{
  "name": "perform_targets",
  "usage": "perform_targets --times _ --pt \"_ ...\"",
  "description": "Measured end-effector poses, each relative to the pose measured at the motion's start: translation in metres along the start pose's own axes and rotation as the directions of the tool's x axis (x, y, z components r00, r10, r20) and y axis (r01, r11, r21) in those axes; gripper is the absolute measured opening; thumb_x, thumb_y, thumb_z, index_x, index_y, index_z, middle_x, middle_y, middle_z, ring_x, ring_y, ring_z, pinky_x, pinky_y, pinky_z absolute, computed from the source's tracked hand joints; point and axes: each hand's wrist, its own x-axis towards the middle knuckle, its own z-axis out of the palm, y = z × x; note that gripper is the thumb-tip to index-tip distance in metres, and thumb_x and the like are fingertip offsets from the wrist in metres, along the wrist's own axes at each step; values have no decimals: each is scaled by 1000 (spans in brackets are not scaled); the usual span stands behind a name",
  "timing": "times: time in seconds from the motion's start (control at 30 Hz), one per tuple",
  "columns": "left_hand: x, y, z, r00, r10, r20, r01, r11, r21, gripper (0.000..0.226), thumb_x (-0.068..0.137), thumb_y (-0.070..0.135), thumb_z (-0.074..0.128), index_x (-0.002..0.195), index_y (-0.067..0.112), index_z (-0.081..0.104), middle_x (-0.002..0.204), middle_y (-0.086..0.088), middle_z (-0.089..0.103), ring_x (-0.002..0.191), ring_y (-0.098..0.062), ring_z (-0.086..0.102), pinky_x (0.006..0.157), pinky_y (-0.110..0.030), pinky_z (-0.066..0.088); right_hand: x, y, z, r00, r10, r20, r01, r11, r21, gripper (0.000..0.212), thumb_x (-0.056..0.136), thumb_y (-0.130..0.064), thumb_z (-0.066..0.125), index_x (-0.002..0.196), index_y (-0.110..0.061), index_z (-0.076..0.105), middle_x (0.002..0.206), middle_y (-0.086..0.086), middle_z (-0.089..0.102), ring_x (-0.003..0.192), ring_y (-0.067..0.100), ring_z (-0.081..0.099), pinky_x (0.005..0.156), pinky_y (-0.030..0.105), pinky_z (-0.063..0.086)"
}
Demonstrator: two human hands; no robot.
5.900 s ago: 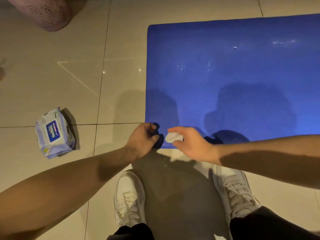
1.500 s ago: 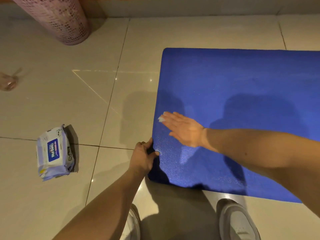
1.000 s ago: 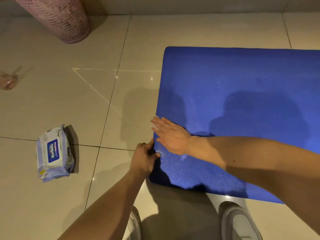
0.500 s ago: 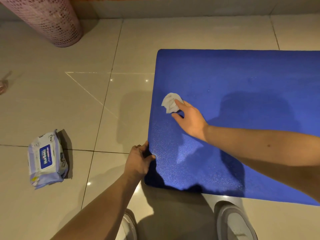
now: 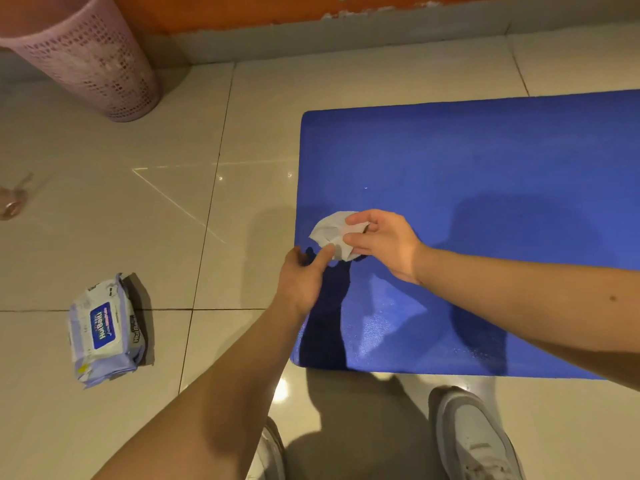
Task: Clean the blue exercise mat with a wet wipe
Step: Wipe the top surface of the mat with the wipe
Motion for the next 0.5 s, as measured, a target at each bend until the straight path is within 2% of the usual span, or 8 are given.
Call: perform_targets --times 0.07,0.13,0.2,0.27,0.33,0.4,0.5 --pt "-5 -3 7 1000 -21 14 22 997 -80 77 78 60 71 134 11 51 131 -5 63 116 -24 62 101 -44 51 -10 2 0 999 35 32 -37 998 57 28 89 8 69 112 -7 67 91 14 68 77 19 73 71 28 59" --pt "-8 -7 11 994 -99 53 108 972 -210 66 82 59 67 128 13 57 124 -5 67 109 -22 67 87 -36 56 -16 3 -2 996 65 61 -69 995 75 28 90 11 64 112 -5 67 95 17 68 80 22 73 69 28 58" --pt "-15 -8 14 979 -160 123 195 907 -373 44 94 49 61 123 17 62 116 -5 72 105 -22 69 77 -31 55 -19 4 -3 992 88 93 -94 993 68 30 91 13 59 112 -5 68 98 18 66 88 26 71 73 32 61" --pt "-20 -9 15 967 -208 145 252 855 -454 32 97 36 61 121 14 64 114 -8 72 102 -24 69 77 -32 55 -21 4 -4 988 111 104 -119 990 74 33 90 15 56 112 -7 68 105 20 66 97 31 68 85 40 62" --pt "-26 -9 15 973 -210 98 232 858 -459 27 98 22 61 120 7 64 115 -13 71 101 -27 70 75 -33 58 -21 7 -5 990 112 85 -118 991 59 38 89 15 56 111 -13 67 113 26 65 104 37 68 93 47 58" --pt "-30 -10 14 984 -178 29 172 876 -451 22 98 12 60 117 3 66 112 -15 71 97 -28 70 73 -33 60 -19 12 -8 994 108 33 -108 994 5 41 89 12 58 117 -18 64 120 28 64 111 41 66 95 51 56" --pt "-33 -14 6 988 -150 -29 126 907 -403 18 98 14 62 113 5 68 110 -13 73 99 -28 71 78 -35 61 -20 16 -15 991 131 -10 -131 990 -44 45 90 8 58 129 -14 59 120 26 64 96 34 68 90 44 60"
